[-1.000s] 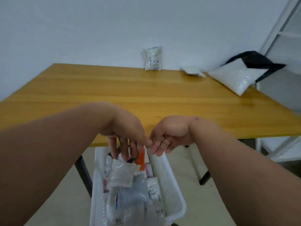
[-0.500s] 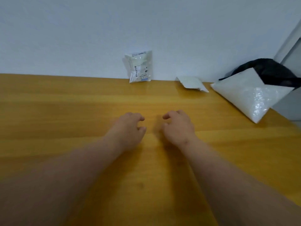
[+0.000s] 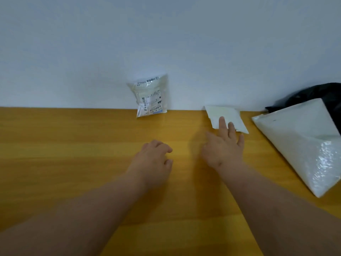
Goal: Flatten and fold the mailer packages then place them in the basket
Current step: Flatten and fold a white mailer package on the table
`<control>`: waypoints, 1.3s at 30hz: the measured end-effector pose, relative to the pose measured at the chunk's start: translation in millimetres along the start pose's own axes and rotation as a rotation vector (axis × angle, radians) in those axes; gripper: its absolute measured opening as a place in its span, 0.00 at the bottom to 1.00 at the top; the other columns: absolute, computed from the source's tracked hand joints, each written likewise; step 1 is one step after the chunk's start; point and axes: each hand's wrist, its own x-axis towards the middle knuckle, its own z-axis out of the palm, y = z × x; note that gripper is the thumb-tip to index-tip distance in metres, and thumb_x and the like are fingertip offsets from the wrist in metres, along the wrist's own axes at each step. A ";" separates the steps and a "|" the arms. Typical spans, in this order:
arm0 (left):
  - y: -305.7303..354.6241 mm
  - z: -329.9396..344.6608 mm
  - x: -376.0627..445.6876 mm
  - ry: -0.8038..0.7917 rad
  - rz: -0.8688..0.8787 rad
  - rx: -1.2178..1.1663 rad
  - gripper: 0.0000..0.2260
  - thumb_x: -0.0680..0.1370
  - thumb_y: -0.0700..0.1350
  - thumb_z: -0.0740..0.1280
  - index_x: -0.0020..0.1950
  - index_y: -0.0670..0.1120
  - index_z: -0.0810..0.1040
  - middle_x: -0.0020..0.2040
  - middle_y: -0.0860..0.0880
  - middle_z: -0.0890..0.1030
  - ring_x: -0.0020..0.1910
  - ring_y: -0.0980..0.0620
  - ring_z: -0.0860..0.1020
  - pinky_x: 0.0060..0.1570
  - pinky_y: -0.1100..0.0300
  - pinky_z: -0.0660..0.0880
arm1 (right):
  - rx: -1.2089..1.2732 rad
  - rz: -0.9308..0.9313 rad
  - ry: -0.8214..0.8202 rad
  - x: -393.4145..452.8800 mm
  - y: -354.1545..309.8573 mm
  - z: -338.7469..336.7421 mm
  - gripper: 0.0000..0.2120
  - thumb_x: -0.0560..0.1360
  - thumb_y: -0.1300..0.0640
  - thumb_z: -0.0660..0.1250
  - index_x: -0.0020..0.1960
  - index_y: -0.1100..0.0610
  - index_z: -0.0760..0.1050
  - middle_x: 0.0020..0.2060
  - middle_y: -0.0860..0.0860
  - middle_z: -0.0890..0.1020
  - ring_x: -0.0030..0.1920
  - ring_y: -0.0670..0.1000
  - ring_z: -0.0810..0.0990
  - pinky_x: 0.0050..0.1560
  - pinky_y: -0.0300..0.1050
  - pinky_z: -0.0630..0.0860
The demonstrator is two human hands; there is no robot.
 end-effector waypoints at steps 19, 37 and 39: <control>14.1 -34.1 9.3 0.323 0.073 -0.032 0.28 0.80 0.60 0.53 0.77 0.48 0.61 0.74 0.46 0.63 0.72 0.44 0.62 0.68 0.43 0.64 | 1.359 0.263 0.006 -30.2 -19.6 -43.0 0.10 0.78 0.67 0.63 0.56 0.55 0.73 0.50 0.51 0.78 0.41 0.47 0.79 0.31 0.36 0.76; -27.2 -9.0 -94.3 -0.343 0.118 0.268 0.33 0.67 0.61 0.25 0.72 0.55 0.26 0.76 0.57 0.28 0.73 0.57 0.28 0.74 0.54 0.32 | 0.197 -0.325 -0.191 -151.4 -61.8 48.2 0.46 0.65 0.30 0.15 0.76 0.53 0.28 0.76 0.48 0.30 0.75 0.46 0.27 0.76 0.47 0.32; -28.3 -5.2 -94.8 -0.339 0.119 0.292 0.33 0.68 0.60 0.25 0.72 0.53 0.25 0.75 0.56 0.27 0.74 0.56 0.28 0.74 0.52 0.31 | 0.196 -0.338 -0.209 -151.2 -61.0 48.3 0.47 0.63 0.30 0.14 0.76 0.53 0.28 0.77 0.48 0.31 0.75 0.46 0.27 0.76 0.47 0.31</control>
